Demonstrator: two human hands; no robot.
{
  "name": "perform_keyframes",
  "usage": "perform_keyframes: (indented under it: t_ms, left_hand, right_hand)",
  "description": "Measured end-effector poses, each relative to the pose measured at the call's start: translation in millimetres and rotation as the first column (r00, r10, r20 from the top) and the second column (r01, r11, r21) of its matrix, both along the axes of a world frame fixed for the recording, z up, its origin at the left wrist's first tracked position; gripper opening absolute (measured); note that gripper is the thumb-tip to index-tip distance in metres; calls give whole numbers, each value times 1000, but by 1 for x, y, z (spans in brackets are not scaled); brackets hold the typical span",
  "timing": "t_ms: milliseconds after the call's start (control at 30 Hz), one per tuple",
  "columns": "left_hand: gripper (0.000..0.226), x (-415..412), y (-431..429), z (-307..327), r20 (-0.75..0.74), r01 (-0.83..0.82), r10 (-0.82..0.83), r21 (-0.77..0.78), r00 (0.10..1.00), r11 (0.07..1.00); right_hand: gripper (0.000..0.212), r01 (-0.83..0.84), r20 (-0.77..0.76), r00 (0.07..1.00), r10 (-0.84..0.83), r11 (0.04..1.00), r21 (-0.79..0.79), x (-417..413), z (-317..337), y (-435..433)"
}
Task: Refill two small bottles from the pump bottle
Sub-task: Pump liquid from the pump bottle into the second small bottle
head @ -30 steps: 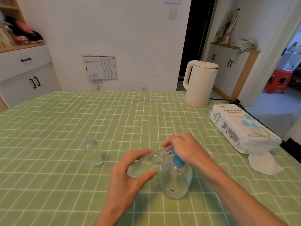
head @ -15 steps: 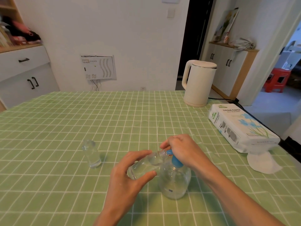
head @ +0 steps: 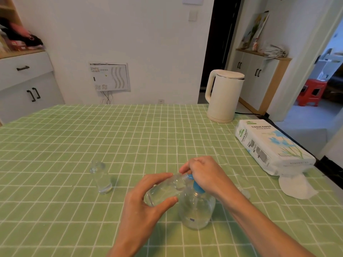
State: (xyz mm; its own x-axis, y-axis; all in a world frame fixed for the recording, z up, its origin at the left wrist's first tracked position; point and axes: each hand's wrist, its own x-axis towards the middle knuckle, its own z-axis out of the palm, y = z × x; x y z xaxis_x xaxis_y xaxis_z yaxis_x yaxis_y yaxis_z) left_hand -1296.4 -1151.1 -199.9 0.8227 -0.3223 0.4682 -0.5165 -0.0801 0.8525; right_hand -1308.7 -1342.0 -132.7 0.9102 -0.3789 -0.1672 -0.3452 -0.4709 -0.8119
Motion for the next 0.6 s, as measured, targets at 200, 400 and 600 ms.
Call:
perform_keyframes:
  t_ms: [200,400,600]
  left_hand:
    - [49,0,-1,-4,-2,11,-11,-13,1000,1000]
    - [48,0,1,1,5,10,-10,-22,1000,1000]
    - [49,1,-1,-1,24,7,-7,4,1000,1000]
  right_hand:
    - [38,7,-20,1000,-7,1000,-18,-2,4,1]
    - [38,8,-29,1000,-9,999,-47,-1,13,0]
    - [37,9,-35,999,-10,999,-33,-1,13,-1]
